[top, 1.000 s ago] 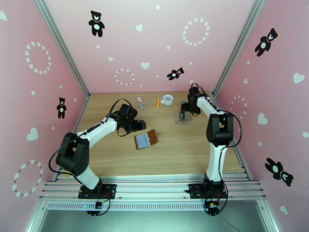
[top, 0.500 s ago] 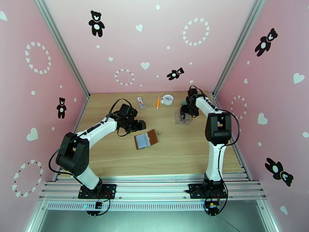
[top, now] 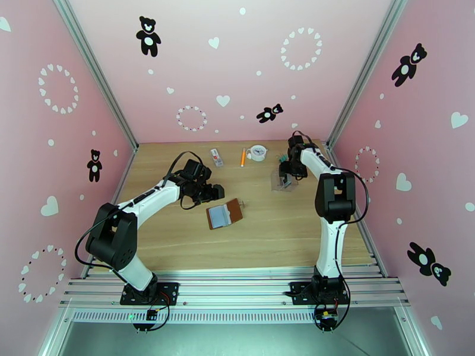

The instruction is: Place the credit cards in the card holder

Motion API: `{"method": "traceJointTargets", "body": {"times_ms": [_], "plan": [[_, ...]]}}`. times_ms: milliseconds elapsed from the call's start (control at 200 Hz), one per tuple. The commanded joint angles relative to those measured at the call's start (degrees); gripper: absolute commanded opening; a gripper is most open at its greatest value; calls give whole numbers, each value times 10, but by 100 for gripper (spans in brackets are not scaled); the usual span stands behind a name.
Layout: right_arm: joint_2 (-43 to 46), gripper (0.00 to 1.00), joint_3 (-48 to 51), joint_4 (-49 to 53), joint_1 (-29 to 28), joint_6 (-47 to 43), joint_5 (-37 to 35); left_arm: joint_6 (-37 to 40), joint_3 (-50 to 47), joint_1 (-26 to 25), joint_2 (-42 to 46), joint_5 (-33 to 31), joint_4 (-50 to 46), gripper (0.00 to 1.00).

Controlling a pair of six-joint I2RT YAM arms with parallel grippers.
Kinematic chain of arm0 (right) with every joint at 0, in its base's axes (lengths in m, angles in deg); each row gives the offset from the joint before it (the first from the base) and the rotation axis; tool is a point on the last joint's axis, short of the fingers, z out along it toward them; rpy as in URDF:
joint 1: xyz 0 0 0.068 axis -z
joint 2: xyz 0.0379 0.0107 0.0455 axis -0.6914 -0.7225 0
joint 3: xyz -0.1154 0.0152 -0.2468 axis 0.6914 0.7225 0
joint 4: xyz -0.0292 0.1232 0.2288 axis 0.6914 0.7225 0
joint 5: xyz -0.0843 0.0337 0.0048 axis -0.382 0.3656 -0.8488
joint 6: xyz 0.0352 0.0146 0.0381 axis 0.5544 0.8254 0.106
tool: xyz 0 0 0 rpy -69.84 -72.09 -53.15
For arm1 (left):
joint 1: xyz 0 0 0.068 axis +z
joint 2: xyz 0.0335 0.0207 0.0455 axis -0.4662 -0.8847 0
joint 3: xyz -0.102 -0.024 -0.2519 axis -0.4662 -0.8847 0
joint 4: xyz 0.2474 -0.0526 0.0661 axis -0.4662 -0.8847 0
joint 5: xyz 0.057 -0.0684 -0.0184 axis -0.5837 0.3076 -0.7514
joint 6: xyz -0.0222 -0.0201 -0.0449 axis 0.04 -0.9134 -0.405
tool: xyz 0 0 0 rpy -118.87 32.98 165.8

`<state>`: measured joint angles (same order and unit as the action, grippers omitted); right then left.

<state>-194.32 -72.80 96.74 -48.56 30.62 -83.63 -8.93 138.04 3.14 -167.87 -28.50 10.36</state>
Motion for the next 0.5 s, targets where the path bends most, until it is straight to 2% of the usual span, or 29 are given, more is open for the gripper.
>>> {"method": "traceJointTargets", "body": {"times_ms": [0, 175, 495], "plan": [[3, 77, -13, 37, 8, 9, -58, -4, 0, -5, -3, 7, 0, 79], [20, 77, -11, 43, 8, 11, -81, -4, 0, -5, -3, 8, 2, 79], [51, 77, -1, 30, -6, -5, -66, -6, -1, -5, -3, 10, 5, 79]]}}
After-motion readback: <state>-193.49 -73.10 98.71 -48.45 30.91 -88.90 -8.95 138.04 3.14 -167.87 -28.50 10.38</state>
